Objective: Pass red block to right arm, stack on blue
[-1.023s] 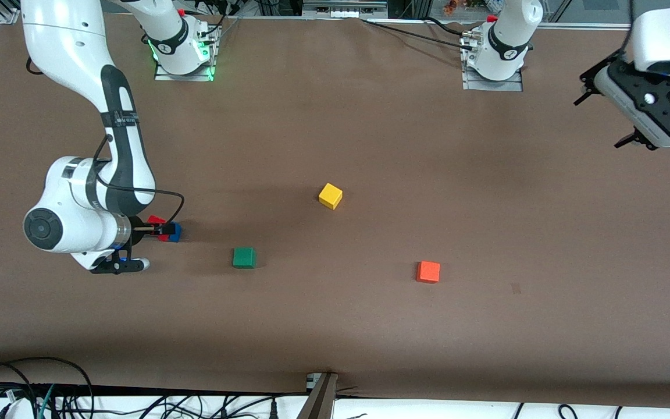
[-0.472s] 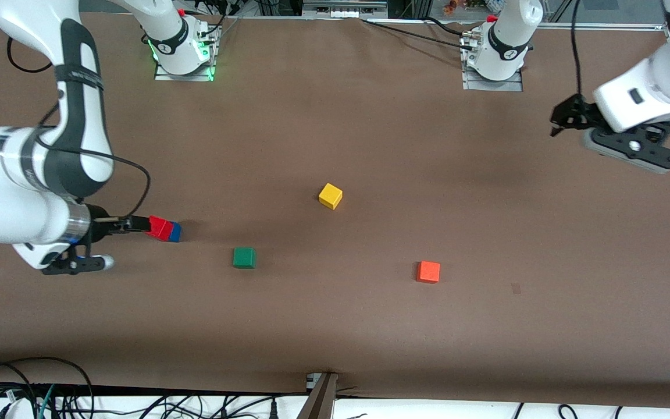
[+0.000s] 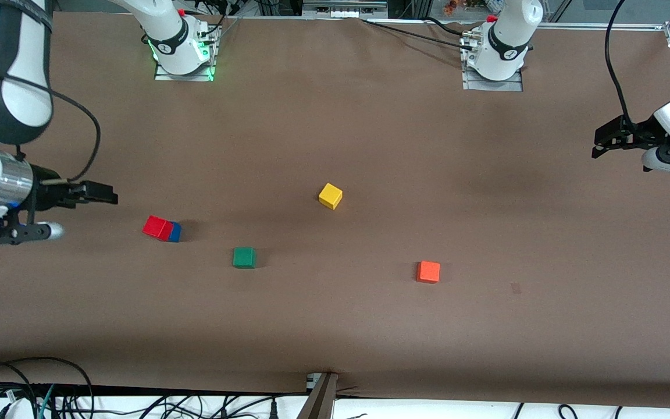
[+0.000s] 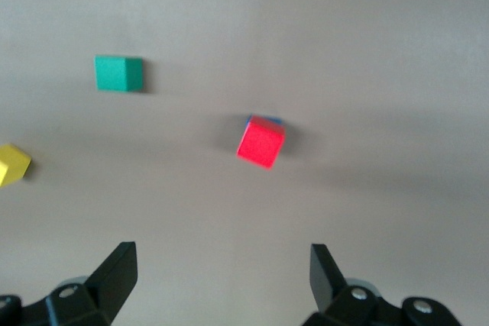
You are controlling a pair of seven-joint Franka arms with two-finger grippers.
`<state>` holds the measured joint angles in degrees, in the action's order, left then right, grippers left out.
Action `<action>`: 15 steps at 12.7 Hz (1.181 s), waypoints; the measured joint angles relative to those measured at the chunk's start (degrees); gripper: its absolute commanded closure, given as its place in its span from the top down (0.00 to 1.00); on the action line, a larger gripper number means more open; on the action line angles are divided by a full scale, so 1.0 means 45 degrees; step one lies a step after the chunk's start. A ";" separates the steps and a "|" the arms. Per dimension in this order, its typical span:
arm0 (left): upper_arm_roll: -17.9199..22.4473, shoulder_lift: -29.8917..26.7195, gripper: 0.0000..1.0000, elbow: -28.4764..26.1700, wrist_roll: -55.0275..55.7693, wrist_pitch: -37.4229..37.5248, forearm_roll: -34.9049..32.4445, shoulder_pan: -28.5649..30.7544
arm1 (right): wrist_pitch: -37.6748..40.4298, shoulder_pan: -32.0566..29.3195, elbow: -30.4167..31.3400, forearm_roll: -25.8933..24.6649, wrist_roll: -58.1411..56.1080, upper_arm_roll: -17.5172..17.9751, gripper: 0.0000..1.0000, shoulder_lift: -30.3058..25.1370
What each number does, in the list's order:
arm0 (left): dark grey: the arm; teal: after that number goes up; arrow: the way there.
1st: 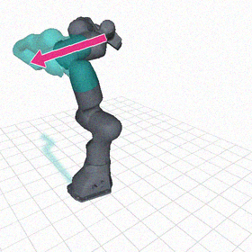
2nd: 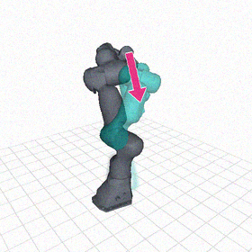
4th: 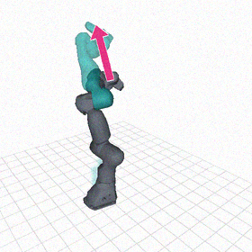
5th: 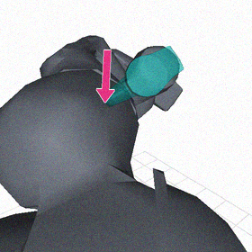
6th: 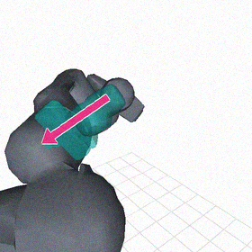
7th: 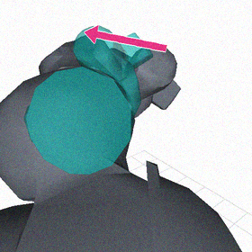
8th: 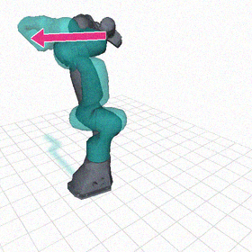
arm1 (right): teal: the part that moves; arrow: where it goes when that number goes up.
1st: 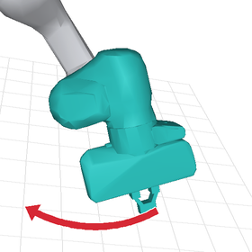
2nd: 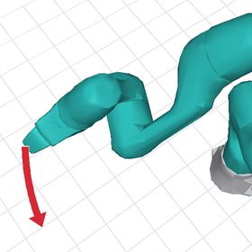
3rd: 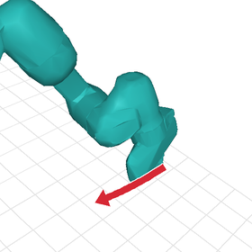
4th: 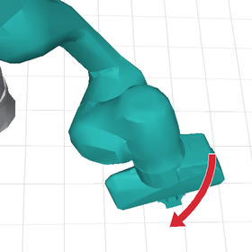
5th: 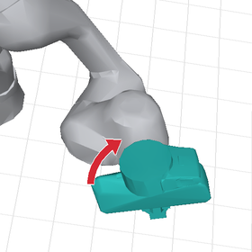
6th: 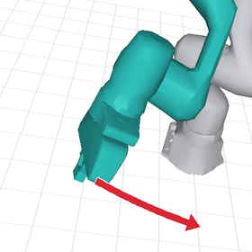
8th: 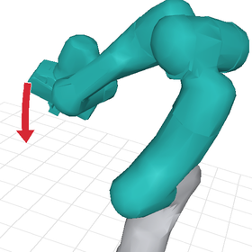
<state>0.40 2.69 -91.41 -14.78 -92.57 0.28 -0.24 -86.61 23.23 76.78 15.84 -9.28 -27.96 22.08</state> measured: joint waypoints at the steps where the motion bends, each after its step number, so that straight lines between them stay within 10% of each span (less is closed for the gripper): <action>1: -0.0006 -0.0044 1.00 -0.0006 0.0090 -0.0073 0.0000 -0.0013 | 0.0351 -0.0002 -0.0089 -0.0075 0.0000 0.0067 1.00 -0.0319; 6: -0.0040 -0.0334 1.00 -0.0012 0.2262 -0.0004 0.0000 0.0100 | 0.1831 -0.1233 -0.0075 -0.1961 0.0048 0.2724 1.00 -0.2038; 15: -0.0305 -0.0549 1.00 0.0027 0.3108 0.0077 0.0001 0.0087 | 0.2335 -0.2435 0.0739 -0.3823 -0.0008 0.4770 1.00 -0.3902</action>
<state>-0.97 0.22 -91.29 -0.79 -92.22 0.28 0.15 -76.10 12.27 80.10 -1.36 -9.32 -6.50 4.52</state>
